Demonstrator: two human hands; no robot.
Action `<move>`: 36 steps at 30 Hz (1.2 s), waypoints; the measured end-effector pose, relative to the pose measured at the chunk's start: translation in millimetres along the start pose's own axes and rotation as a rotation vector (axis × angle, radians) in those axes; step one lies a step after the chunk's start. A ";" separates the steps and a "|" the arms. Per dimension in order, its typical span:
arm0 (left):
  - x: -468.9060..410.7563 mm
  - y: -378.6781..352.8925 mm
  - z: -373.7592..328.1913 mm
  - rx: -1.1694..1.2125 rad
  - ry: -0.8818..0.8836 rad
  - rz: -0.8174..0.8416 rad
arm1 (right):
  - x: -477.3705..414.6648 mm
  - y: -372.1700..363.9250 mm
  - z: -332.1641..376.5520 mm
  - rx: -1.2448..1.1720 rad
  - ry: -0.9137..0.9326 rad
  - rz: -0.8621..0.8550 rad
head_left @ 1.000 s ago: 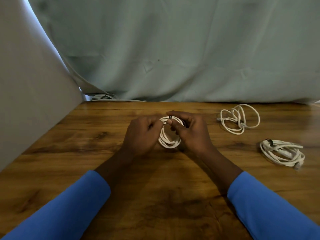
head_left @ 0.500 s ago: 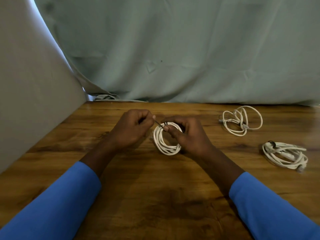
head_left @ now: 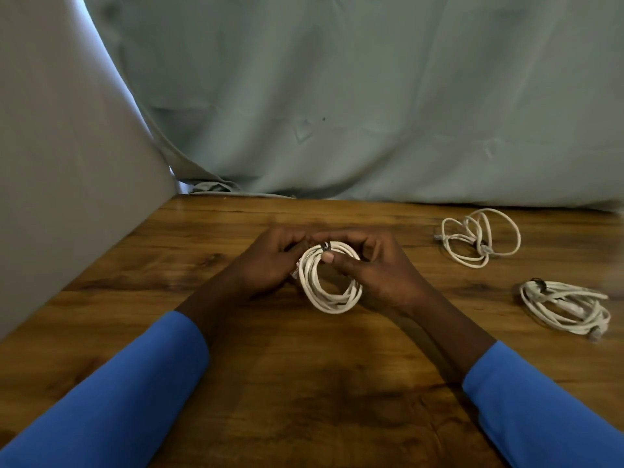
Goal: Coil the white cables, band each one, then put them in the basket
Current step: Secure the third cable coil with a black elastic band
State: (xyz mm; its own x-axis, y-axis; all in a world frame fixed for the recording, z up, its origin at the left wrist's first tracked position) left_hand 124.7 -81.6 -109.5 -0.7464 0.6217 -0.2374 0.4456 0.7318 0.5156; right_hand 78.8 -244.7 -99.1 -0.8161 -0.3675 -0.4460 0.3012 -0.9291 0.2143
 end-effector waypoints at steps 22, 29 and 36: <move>2.6 20.3 -6.7 0.031 -0.071 -0.572 | -5.9 28.1 -10.4 0.152 -0.052 -0.327; 6.0 -12.0 -53.4 -0.643 -0.462 -0.284 | -1.8 28.2 -10.8 0.114 -0.143 -0.356; -0.2 -23.6 -50.3 -0.906 -0.391 -0.255 | 2.4 19.1 -19.6 -0.182 -0.294 -0.364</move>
State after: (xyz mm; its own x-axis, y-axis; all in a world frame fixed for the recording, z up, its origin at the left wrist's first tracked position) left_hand 89.4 -113.0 -80.2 -0.4808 0.6431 -0.5960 -0.3672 0.4696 0.8029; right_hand 92.3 -264.1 -113.1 -0.9809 -0.0153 -0.1939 0.0307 -0.9966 -0.0768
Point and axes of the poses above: each hand's wrist, its own x-axis away from the middle knuckle, its own y-axis out of the back of the hand, z = x × y, the point moved 5 cm from there along -x, towards the middle knuckle, and after that the axes turned 7 degrees about z, right-handed, at the moved point
